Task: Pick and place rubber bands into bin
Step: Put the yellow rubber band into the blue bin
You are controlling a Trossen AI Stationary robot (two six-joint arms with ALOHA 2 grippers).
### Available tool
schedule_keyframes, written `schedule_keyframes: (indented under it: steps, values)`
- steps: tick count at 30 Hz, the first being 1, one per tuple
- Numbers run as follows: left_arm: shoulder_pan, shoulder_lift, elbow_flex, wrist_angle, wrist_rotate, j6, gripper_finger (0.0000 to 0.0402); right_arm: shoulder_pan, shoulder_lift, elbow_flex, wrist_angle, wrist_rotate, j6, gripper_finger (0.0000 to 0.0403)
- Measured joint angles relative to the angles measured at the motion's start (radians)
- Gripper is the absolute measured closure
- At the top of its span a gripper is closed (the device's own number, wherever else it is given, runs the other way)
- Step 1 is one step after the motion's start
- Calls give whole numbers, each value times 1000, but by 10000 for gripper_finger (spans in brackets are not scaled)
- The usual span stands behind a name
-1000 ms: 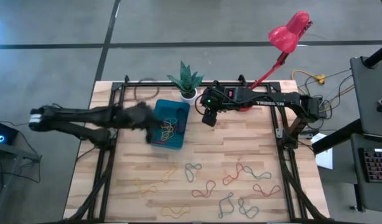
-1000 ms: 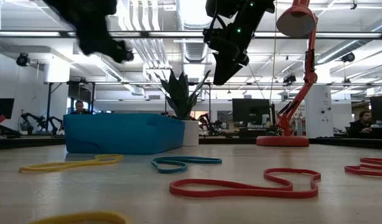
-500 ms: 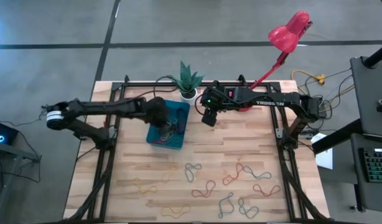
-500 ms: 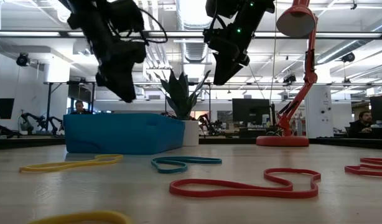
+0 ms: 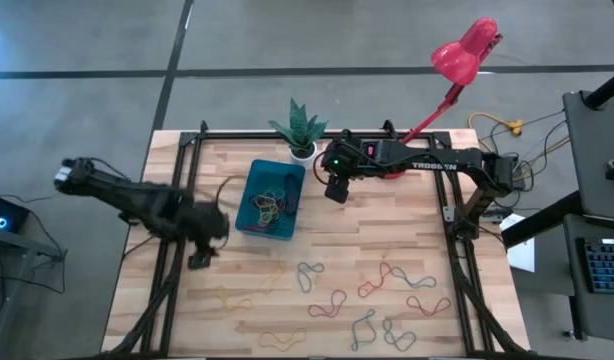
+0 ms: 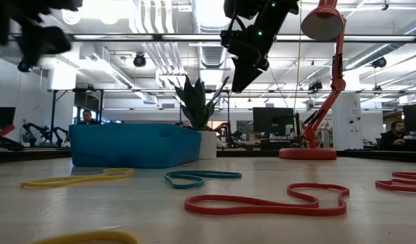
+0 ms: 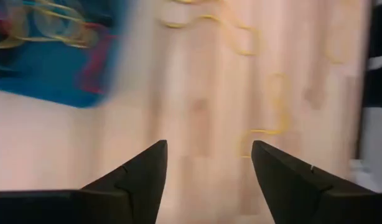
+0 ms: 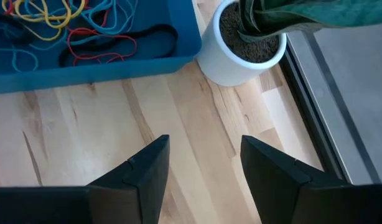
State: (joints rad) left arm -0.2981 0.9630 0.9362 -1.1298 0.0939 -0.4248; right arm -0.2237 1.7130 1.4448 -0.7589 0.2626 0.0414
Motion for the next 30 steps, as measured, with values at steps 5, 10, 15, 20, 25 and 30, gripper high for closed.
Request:
schedule_keyframes:
  steps: [5, 10, 15, 20, 25, 30]
  values:
    - [-245, 48, -43, 121, -43, -180, 195, 0, 0, 0, 9, -2, -2, 218]
    - [-355, 177, -102, 181, -56, -225, 196, -6, 0, 0, 11, -6, -25, 218]
    - [-364, 301, -126, 297, -64, -225, 196, -13, 0, 0, 11, -6, -28, 218]
    - [-390, 376, -152, 473, -53, -224, 196, -15, 0, 0, 8, -9, -37, 218]
    - [-433, 445, -159, 466, -58, -224, 196, -15, 0, 0, 8, -9, -45, 218]
    - [-475, 508, -158, 470, -95, -228, 196, -17, 0, 0, 8, -9, -45, 218]
